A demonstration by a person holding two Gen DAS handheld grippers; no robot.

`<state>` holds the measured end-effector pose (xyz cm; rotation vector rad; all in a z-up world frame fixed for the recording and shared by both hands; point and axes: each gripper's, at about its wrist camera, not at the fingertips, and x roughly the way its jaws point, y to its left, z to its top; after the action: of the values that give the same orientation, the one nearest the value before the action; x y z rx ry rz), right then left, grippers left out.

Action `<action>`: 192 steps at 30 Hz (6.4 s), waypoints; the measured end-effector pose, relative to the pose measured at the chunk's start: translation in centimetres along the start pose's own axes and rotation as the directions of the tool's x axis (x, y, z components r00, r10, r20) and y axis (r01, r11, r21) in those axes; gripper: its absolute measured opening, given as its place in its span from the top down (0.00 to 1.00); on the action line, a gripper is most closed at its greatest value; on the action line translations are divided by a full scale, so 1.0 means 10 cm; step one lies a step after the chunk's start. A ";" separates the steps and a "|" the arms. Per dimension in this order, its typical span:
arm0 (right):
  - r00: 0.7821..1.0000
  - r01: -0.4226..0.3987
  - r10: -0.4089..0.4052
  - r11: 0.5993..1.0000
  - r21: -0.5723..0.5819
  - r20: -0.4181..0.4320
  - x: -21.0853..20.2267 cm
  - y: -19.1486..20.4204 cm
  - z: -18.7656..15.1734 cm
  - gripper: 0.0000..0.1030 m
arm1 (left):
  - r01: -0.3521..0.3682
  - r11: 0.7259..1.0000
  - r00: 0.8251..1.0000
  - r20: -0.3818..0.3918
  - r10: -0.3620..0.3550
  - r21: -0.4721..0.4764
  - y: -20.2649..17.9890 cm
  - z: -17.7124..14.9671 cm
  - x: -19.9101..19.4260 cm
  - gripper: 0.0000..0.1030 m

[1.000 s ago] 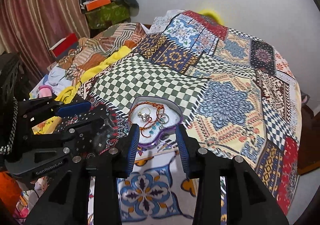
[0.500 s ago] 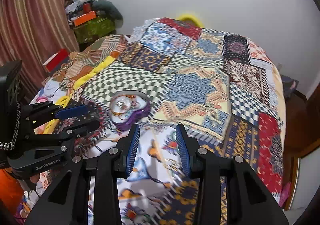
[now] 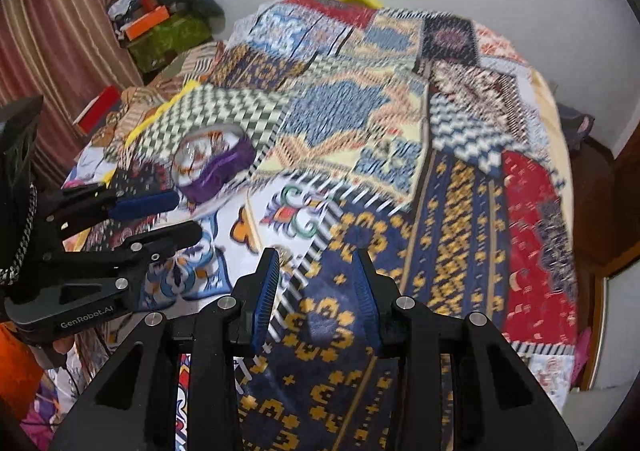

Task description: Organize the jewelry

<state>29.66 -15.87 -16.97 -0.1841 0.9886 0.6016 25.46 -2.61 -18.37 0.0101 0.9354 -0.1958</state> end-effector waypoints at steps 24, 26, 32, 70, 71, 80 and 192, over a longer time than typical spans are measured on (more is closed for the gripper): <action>0.999 0.001 -0.005 0.995 -0.101 -0.046 0.38 0.27 0.01 0.81 | -0.023 1.000 0.999 -0.030 0.023 -0.009 0.14 -0.18 0.08 0.63; 0.999 -0.017 0.015 0.998 -0.068 -0.034 0.32 0.23 0.02 0.81 | -0.018 1.000 0.999 -0.029 0.018 0.000 0.10 -0.17 0.07 0.63; 0.999 -0.004 0.005 1.000 -0.017 0.035 0.05 0.06 0.04 0.81 | 0.004 0.999 1.000 -0.028 -0.002 0.054 -0.09 -0.08 0.11 0.63; 0.994 0.017 -0.016 1.000 -0.008 0.109 -0.20 0.06 0.11 0.81 | 0.059 0.997 0.998 0.010 -0.059 0.040 -0.16 0.09 0.06 0.94; 0.994 0.015 -0.013 1.000 -0.013 0.113 -0.21 0.09 0.13 0.81 | 0.053 0.998 0.998 0.019 -0.053 0.033 -0.12 0.09 0.02 0.94; 0.992 -0.003 0.010 0.999 -0.054 0.128 -0.15 0.38 0.31 0.81 | 0.020 0.999 0.997 0.079 -0.017 -0.050 0.35 0.13 -0.23 0.94; 0.592 0.165 -0.127 0.986 0.034 0.796 -2.32 1.72 -0.32 0.00 | -0.190 0.953 0.631 0.714 0.303 -0.237 0.14 -0.65 -3.15 0.08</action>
<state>8.46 -12.05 2.50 -0.0151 0.0657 0.4720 2.37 4.48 2.85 -0.0684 0.0993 0.1326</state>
